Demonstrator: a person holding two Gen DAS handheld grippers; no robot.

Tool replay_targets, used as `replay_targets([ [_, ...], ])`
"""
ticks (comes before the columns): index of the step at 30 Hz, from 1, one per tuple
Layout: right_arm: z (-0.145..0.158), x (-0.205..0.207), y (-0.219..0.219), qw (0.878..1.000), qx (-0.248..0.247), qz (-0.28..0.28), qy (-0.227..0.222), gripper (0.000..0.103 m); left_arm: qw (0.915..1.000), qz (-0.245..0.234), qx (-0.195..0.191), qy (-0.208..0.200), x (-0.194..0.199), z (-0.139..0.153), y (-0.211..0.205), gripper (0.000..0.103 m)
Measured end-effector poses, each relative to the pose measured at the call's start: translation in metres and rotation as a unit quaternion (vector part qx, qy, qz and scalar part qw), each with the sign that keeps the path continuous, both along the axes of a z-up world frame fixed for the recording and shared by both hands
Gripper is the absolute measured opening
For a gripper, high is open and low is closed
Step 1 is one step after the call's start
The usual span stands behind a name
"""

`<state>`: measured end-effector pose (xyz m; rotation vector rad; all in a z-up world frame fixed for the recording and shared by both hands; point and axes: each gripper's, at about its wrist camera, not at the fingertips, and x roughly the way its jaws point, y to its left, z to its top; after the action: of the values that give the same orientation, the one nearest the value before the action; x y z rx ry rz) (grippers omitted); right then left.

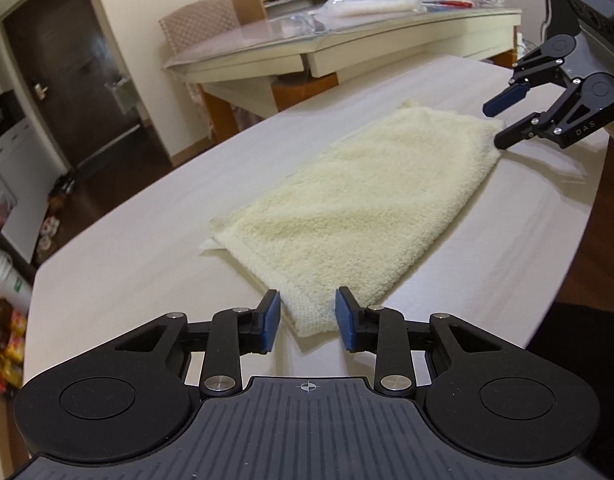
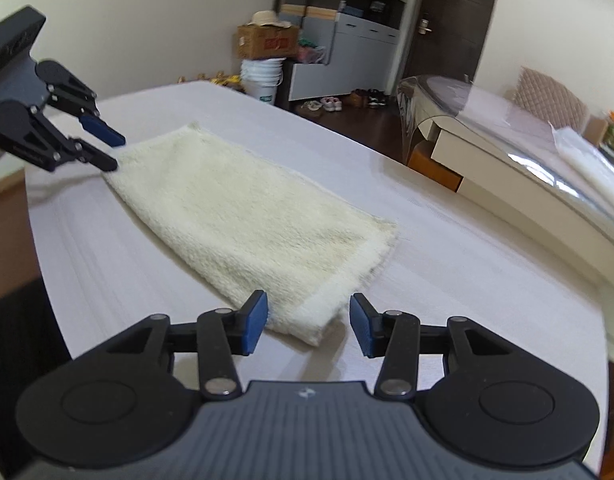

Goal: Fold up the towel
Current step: 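Lay the folded towel on the table and open both grippers, then move both open grippers to the short end of the folded towel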

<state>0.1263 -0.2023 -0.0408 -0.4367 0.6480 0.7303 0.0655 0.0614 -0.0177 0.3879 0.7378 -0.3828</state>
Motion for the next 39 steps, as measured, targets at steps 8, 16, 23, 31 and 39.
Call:
replay_targets([
  [8, 0.012, -0.009, -0.004, 1.0, 0.006, -0.018, -0.022, 0.048, 0.9996, -0.005, -0.021, 0.019, -0.028, 0.001, -0.021, 0.037],
  [16, 0.024, -0.026, -0.025, 0.979, 0.18, -0.085, 0.036, 0.06, 0.9994, 0.018, -0.009, -0.027, -0.045, 0.016, -0.009, 0.042],
  [23, 0.026, -0.048, -0.021, 0.957, 0.267, -0.094, 0.064, 0.082, 0.9983, 0.033, 0.017, -0.046, -0.043, 0.023, 0.01, 0.052],
  [31, 0.035, -0.059, -0.002, 0.955, 0.274, -0.107, 0.044, 0.102, 0.9978, 0.023, 0.002, -0.062, -0.039, 0.027, 0.004, 0.053],
  [39, 0.052, -0.065, 0.003, 0.94, 0.3, -0.159, 0.033, 0.103, 0.9971, 0.036, -0.007, -0.066, -0.035, 0.025, 0.01, 0.062],
])
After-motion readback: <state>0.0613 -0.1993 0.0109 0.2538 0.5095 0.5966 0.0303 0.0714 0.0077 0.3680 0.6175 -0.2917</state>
